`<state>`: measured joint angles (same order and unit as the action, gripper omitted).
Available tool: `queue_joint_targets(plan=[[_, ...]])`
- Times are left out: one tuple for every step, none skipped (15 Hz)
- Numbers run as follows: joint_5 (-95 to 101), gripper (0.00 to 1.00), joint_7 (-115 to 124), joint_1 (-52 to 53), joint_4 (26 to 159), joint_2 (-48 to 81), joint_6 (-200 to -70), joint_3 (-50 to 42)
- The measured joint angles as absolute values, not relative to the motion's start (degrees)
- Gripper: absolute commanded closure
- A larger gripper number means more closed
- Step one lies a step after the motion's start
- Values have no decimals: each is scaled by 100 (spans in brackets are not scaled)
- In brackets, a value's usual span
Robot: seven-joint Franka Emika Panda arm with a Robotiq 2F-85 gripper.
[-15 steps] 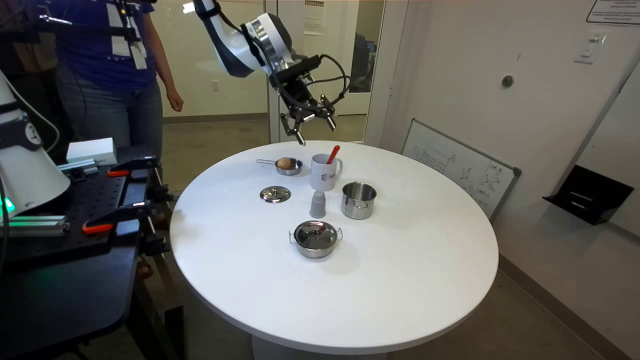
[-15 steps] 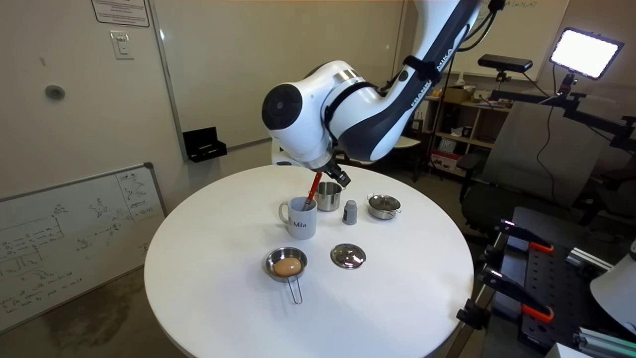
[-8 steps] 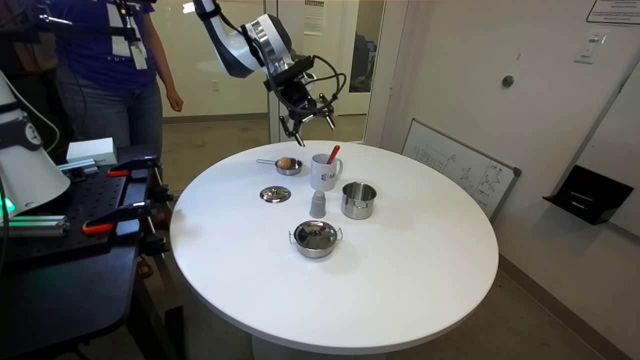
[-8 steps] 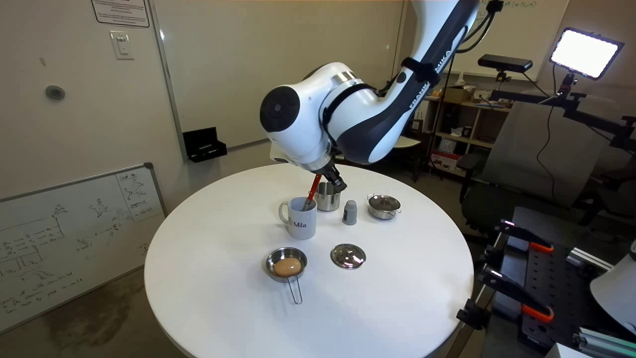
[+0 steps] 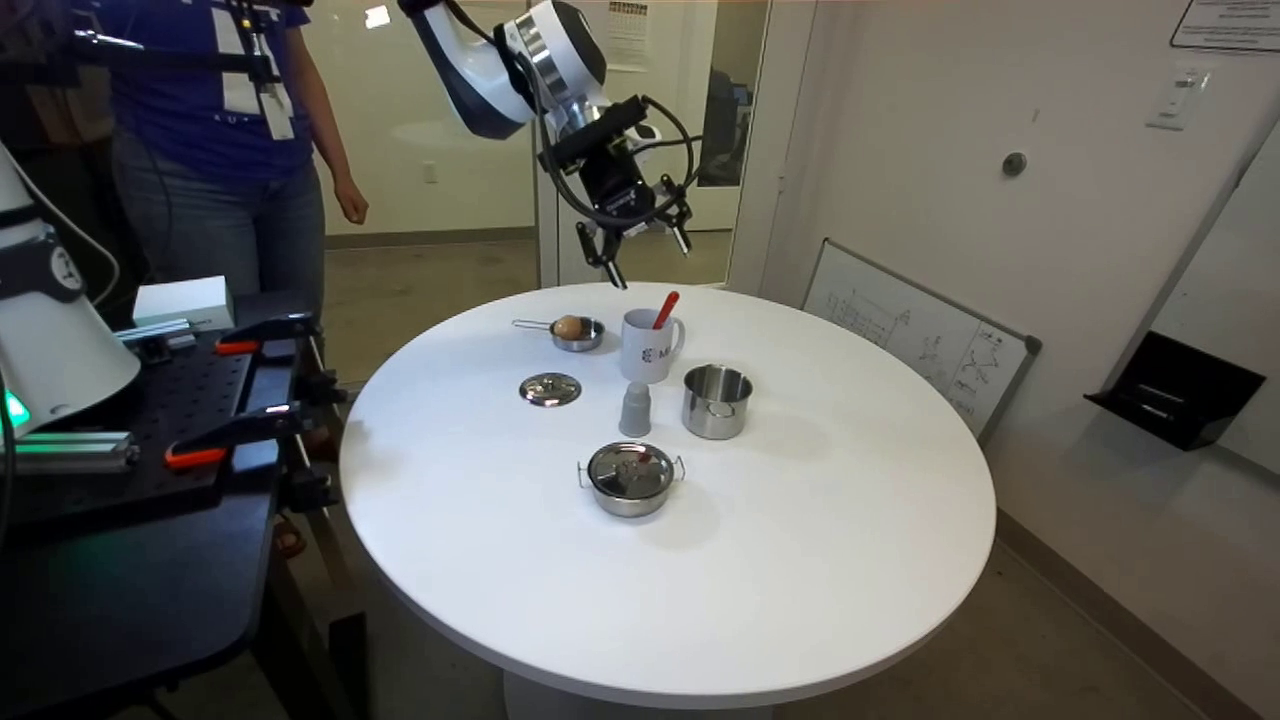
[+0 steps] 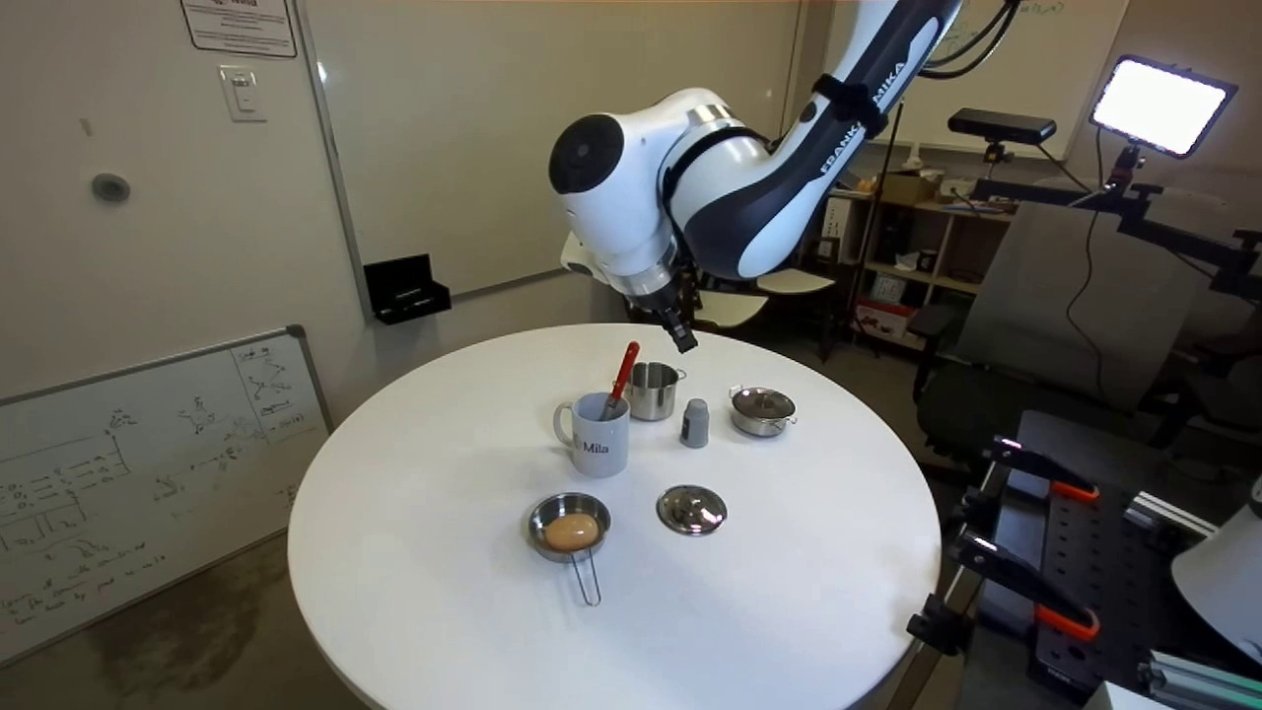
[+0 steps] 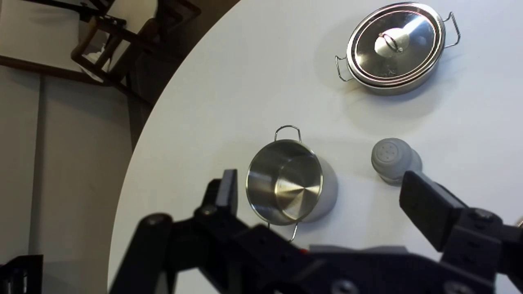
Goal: Put the fork into the mug.
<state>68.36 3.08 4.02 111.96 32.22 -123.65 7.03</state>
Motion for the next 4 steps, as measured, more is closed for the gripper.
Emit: queue_joint_targets(plan=[[6832,0,309,414,11210,3222,-12365,709],[6828,0,309,429,11220,3222,-12365,711],[6826,0,310,444,11226,3222,-12365,712],[6824,0,310,448,11228,3222,-12365,712]])
